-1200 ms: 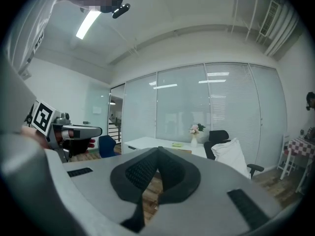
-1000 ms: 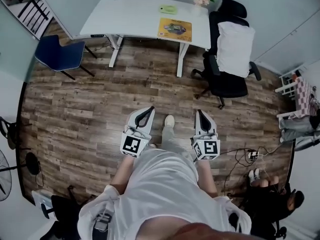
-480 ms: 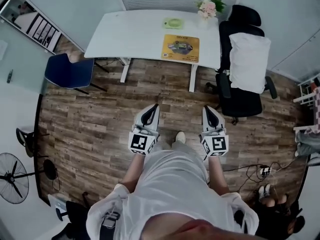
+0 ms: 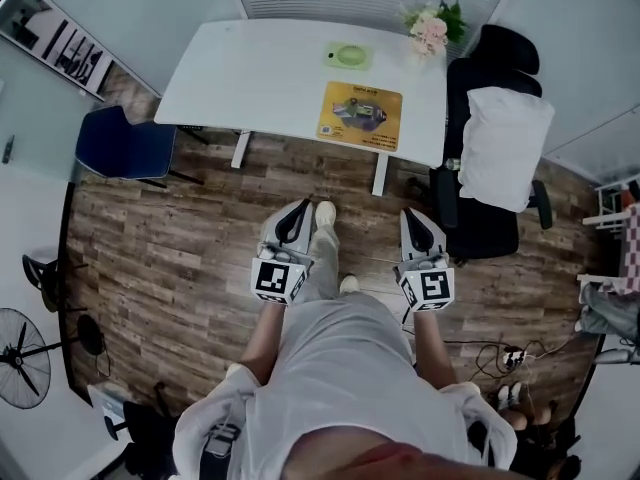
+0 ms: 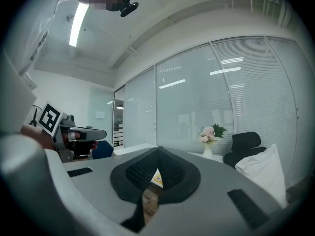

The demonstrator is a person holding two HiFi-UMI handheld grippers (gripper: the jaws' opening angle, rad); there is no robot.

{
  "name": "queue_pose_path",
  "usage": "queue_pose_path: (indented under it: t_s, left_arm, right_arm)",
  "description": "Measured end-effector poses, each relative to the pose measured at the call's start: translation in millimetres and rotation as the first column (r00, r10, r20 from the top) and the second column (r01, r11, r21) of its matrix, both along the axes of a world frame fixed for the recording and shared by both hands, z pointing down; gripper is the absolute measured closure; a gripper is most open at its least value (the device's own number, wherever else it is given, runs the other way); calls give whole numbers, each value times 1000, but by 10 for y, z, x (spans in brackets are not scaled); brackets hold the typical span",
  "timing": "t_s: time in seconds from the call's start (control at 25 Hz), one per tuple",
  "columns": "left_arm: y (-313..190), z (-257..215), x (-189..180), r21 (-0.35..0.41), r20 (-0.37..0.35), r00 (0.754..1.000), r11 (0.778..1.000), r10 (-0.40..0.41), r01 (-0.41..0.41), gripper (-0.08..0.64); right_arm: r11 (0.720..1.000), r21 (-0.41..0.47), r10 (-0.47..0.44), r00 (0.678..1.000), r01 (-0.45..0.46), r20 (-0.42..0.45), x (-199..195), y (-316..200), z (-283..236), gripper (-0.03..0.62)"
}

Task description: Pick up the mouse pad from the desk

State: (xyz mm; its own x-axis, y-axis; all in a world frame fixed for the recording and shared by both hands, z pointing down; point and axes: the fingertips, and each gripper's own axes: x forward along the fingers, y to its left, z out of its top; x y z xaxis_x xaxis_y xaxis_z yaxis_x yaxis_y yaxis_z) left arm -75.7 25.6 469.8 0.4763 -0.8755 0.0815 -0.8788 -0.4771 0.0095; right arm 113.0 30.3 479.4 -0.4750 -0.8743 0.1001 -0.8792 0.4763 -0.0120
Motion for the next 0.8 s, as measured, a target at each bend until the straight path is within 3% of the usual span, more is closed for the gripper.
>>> queue_pose_path:
  t_s: [0.24, 0.52, 0.8]
  left_arm:
    - [-954, 141, -196, -10, -34, 999, 1000, 9, -9, 566]
    - [-2280, 132, -307, -5, -50, 994, 995, 102, -102, 566]
    - [-3195, 216, -429, -24, -44, 986, 986, 161, -162, 566]
  right_arm:
    - [999, -1, 46, 998, -46, -35, -17, -879, 26, 594]
    - [993, -18, 113, 988, -115, -102, -151, -1976, -115, 594]
    - [985, -56, 153, 976, -164, -154, -330, -2687, -53, 594]
